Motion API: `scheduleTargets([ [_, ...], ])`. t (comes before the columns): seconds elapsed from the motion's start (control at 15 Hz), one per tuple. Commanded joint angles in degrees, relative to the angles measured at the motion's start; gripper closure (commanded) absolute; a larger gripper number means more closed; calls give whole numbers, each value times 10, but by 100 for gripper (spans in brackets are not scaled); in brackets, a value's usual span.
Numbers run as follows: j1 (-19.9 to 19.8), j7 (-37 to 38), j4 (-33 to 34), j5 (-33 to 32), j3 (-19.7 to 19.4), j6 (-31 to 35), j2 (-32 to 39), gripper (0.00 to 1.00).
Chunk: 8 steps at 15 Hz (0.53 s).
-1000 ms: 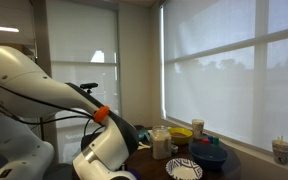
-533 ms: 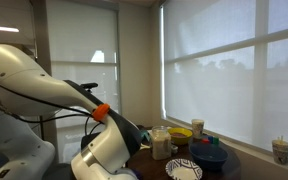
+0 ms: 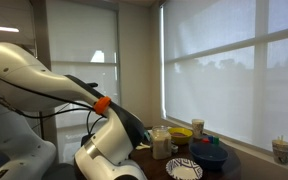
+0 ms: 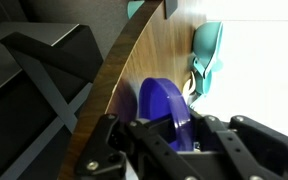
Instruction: Place the blue lid on top of the jar
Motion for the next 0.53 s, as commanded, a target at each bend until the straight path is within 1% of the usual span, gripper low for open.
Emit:
scheduleTargets([
  [0.0,-24,-7,17,18,26,-19,-11,100],
  [0.27,-21,2,60,6,51,-47,-39,100],
  [0.33,-28,-6,41,7,47,-28,-16,100],
  [0.47,-26,-4,58,7,55,-38,-28,100],
])
